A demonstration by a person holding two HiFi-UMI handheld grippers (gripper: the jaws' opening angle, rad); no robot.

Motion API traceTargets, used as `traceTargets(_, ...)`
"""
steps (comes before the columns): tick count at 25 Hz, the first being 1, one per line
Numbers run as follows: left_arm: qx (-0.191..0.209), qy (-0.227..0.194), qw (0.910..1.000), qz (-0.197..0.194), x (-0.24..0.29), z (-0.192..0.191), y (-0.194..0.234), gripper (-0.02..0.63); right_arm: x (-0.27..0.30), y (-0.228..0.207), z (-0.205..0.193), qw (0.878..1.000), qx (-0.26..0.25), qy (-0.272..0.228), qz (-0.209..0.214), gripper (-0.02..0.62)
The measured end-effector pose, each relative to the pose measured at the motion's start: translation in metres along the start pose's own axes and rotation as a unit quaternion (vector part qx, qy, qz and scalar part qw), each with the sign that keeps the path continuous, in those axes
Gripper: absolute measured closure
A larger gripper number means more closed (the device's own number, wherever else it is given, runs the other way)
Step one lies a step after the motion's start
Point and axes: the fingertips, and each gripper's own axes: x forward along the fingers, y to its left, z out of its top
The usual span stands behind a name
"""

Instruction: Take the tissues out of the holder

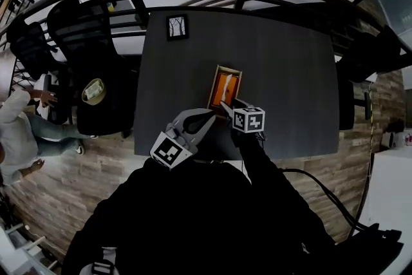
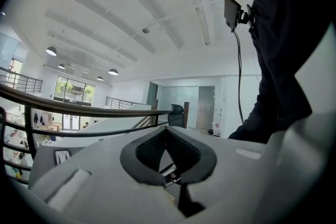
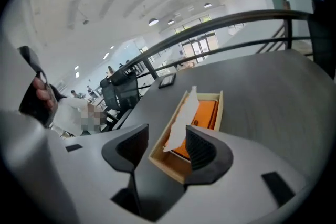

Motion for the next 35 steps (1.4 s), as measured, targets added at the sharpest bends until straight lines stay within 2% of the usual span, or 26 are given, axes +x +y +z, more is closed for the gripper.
traceTargets(3, 0.008, 0.009, 0.9997, -0.021, 0.001, -0.004, 0.010, 0.601, 0.021, -0.015, -0.004, 0.998, 0.044, 0.021, -0.030, 0.336)
traceTargets(11, -0.008, 0.006, 0.9991, -0.042, -0.003, -0.005, 0.032, 0.601, 0.057, -0.038, -0.017, 0.987, 0.093, 0.075, -0.108, 0.259)
traceTargets(18, -0.006, 0.006, 0.9985, -0.054, -0.011, -0.007, 0.046, 0.601, 0.075, -0.046, -0.022, 0.970, 0.093, 0.109, -0.198, 0.259)
traceTargets(24, -0.001, 0.003, 0.9983, -0.058, -0.010, -0.012, 0.061, 0.601, 0.073, -0.052, -0.025, 0.960, 0.114, 0.116, -0.227, 0.282)
traceTargets(35, -0.009, -0.002, 0.9980, -0.062, -0.024, -0.010, 0.068, 0.601, 0.085, -0.061, -0.037, 0.940, 0.078, 0.162, -0.291, 0.308)
